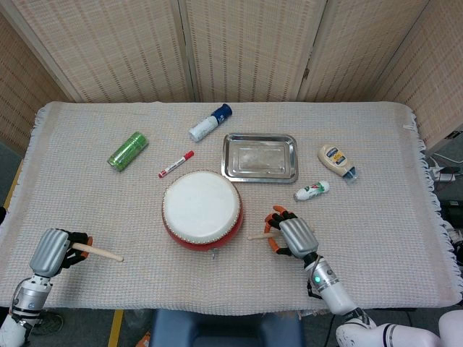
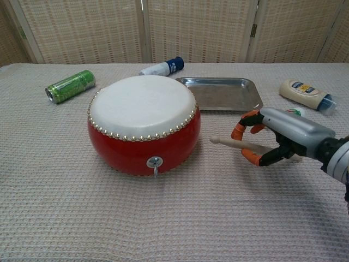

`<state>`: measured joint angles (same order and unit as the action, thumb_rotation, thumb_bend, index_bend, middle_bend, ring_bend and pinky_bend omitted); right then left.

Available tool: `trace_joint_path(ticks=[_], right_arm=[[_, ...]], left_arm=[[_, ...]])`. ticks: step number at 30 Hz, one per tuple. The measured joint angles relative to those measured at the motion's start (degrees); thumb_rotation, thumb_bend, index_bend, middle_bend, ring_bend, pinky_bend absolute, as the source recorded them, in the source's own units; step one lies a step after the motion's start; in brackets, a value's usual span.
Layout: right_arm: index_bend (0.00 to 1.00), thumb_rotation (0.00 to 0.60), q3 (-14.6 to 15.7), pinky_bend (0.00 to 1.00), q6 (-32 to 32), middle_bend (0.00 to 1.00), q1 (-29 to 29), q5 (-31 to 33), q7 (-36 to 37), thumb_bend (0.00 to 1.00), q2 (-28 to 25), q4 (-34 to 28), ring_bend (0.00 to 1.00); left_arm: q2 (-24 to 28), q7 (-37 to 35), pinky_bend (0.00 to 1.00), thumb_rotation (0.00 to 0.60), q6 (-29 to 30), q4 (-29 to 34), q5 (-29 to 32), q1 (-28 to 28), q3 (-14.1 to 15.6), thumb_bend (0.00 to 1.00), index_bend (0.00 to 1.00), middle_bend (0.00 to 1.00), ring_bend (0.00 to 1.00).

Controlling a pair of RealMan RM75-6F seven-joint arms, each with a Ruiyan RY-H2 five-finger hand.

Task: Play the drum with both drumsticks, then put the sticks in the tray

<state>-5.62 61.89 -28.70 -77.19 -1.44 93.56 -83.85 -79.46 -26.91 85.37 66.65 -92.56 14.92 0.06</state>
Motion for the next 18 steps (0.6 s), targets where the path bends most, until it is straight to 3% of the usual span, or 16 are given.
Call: trace_joint_path(ticks=[4,10,14,18], right_arm=[[0.78,0.6,-1.8,0.23,-0.7,0.34,0.1,-0.5,14.4,0.41,-2.7,-0.6,0.15],[0.78,0.6,-3.3,0.24,-2.6,0.36,0.1,-2.9,42.8,0.41,-6.5,0.6,0.18],[0.77,0.6,-3.6,0.26,-3.1,0.37,0.2,-5.0,63.8,0.41,-8.1,3.5,0.2],[0.73,0.6,-3.5,0.27,-3.5,0.37,0.1,-7.6,79.1,0.41,-9.1,7.5,0.21]], left_arm=[[0.2,0.4,1.0,0.6,0.1,0.6,0.1,-0.1,0.0,0.61,0.98,1.0,1.0],[0.7,1.3,1.0,0.6,0.1,1.7,0.0,-0.1,-0.1,0.61,0.98,1.0,1.0],[1.1,2.0,1.0,0.6,0.0,2.5,-0.1,-0.1,-0.1,0.61,0.98,1.0,1.0],[1.3,2.4,1.0,0.6,0.0,3.1,-0.2,-0.1,-0.2,0.61,0.98,1.0,1.0]])
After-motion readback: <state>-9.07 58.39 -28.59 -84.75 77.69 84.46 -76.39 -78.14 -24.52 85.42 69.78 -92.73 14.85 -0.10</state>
